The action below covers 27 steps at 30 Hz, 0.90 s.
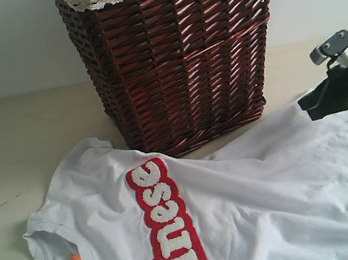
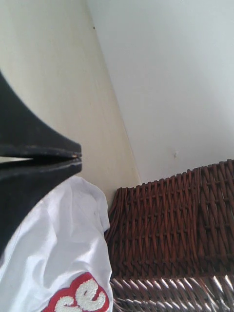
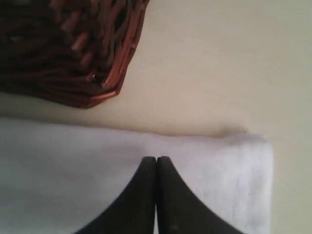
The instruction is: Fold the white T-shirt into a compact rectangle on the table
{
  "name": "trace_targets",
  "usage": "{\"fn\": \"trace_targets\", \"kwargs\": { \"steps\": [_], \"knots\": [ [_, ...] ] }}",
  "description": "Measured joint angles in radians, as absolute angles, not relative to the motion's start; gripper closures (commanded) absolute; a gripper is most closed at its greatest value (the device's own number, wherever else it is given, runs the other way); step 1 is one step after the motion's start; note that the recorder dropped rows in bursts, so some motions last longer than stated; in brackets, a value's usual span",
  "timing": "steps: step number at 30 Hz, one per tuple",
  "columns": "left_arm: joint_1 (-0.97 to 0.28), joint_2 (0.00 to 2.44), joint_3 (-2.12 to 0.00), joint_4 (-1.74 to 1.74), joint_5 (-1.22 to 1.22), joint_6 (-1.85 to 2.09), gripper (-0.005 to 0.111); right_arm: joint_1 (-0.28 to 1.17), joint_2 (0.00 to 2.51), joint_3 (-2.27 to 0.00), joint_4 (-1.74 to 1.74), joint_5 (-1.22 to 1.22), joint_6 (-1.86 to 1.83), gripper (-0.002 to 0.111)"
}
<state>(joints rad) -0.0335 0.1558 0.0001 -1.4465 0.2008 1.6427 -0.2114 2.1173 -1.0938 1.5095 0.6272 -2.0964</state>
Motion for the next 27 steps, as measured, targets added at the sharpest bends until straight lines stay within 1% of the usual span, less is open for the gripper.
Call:
{"fn": "trace_targets", "kwargs": {
  "steps": [5,16,20,24,25,27],
  "knots": [
    [-0.033,0.156,0.0,-1.446,0.201,1.643,0.105,-0.168,2.159,-1.105,1.521,0.504,-2.092,0.108],
    [-0.033,0.156,0.0,-1.446,0.201,1.643,0.105,-0.153,2.161,-1.128,1.555,0.241,-2.034,0.108],
    [-0.033,0.156,0.0,-1.446,0.201,1.643,0.105,-0.153,2.145,-1.126,1.551,0.237,-2.014,0.108],
    [-0.033,0.156,0.0,-1.446,0.201,1.643,0.105,-0.159,2.098,-1.107,1.516,0.289,-1.948,0.108],
    [-0.033,0.156,0.0,-1.446,0.201,1.643,0.105,-0.159,2.074,-1.106,1.505,0.311,-1.931,0.108],
    [-0.033,0.156,0.0,-1.446,0.201,1.643,0.105,-0.159,1.948,-1.103,1.445,0.46,-1.868,0.108]
  ]
}}
